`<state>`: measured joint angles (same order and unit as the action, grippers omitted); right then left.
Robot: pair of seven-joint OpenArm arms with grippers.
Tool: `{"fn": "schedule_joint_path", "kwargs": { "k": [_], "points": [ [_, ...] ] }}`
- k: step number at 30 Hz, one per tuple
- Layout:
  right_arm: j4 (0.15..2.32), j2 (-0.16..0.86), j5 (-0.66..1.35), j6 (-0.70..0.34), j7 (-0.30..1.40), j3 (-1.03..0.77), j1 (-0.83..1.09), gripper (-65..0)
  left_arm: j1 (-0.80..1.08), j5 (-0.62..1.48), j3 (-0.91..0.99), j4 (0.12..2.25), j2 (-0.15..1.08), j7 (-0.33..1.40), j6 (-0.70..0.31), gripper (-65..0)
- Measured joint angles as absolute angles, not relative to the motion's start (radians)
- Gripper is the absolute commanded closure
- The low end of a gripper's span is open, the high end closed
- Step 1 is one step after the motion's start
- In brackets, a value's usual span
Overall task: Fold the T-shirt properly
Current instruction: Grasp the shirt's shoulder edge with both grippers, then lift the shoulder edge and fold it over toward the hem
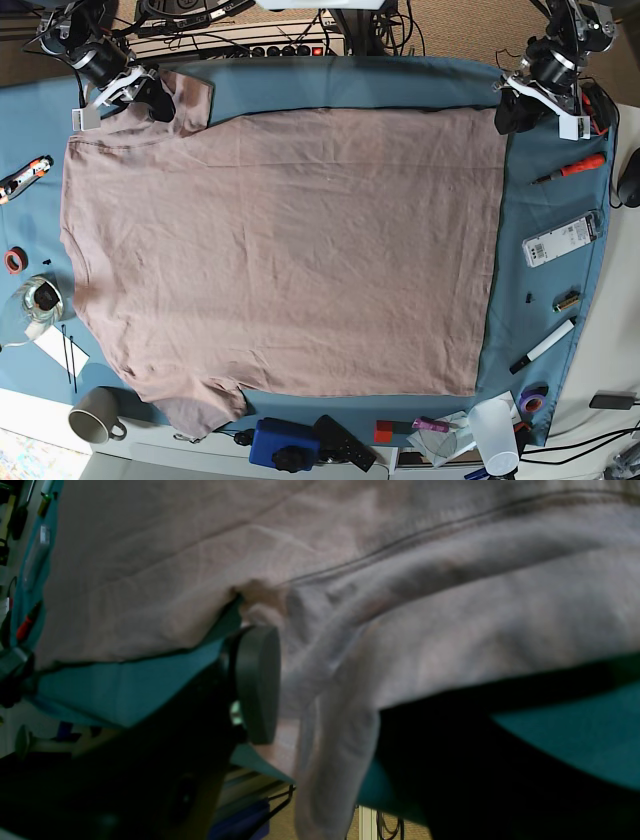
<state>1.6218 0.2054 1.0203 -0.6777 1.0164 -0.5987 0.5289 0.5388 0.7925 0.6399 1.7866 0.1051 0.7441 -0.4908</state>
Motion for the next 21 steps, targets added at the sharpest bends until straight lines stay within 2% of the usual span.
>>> {"fn": "schedule_joint_path", "kwargs": {
  "k": [11,13,17,21],
  "points": [
    [1.617,0.205,1.047,-0.702,1.025,-0.599,0.529,-27.8,0.537,0.907,0.642,1.725,0.105,0.786,-0.577,-22.1],
    [1.617,0.205,1.046,-0.703,1.036,-0.598,0.521,-24.6,0.531,0.907,0.641,1.724,0.105,0.790,-0.577,-21.0],
    [1.615,0.205,1.030,-0.699,1.048,-0.593,0.504,-13.1,0.501,0.899,0.641,1.721,0.105,0.796,-0.574,-13.1],
    [1.612,0.205,1.030,-0.697,1.052,-0.593,0.504,-10.2,0.476,0.899,0.641,1.721,0.105,0.798,-0.578,-3.4]
  ]
}}
